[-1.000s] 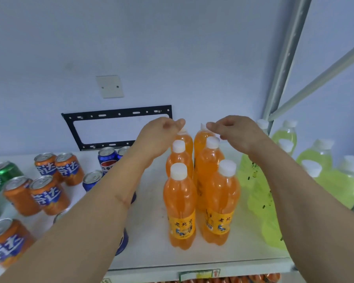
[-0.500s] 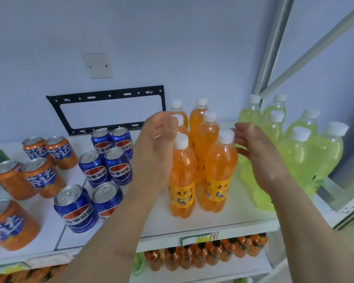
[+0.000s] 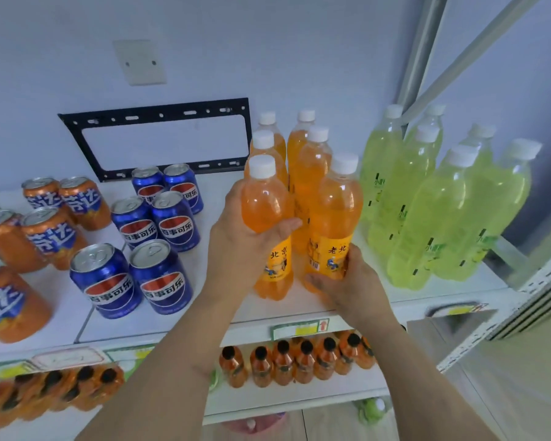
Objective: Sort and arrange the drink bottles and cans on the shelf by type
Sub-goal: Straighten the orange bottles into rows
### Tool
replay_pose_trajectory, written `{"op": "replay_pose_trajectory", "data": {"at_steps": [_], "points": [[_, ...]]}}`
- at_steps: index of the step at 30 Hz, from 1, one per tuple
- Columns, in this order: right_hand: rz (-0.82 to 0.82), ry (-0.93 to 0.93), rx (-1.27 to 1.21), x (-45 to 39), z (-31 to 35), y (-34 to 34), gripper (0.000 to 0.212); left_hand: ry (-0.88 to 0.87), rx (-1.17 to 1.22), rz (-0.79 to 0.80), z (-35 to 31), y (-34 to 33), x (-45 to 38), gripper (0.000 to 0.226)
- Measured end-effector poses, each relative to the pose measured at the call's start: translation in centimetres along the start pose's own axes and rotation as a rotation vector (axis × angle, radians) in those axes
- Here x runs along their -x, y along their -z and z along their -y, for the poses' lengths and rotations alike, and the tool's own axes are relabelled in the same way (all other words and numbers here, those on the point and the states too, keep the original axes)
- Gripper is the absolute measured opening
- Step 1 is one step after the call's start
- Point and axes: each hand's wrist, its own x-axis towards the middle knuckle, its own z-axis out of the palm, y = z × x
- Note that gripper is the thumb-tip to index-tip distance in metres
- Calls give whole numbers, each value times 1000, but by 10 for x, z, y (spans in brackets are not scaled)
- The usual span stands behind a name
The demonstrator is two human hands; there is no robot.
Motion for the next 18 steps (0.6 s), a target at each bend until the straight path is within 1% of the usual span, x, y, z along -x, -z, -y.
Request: {"op": "replay_pose_trajectory", "data": {"at_steps": [7,11,13,14,16,17,18], "points": [[35,-6,-12,5,1,4,73,29,58,-9,-5,-2,5,84],[71,-31,-17,8,7,6,71,79,65,54,-13,1,5,86],[93,-37,-22,15,13,12,76,90,37,93,-27,5,6,85],[84,-38,-8,19,19,18,81,76,14,87,-38,7,6,83],[36,-9,74,26,35,39,90,2,-50,1,-66,15,2,70],[1,36,127,28,46,52,86,-54,-88,-60,-81,19,-2,63],[-36,100,177,29,57,68,76,-116,-128,-115,-95,23,-6,60]]}}
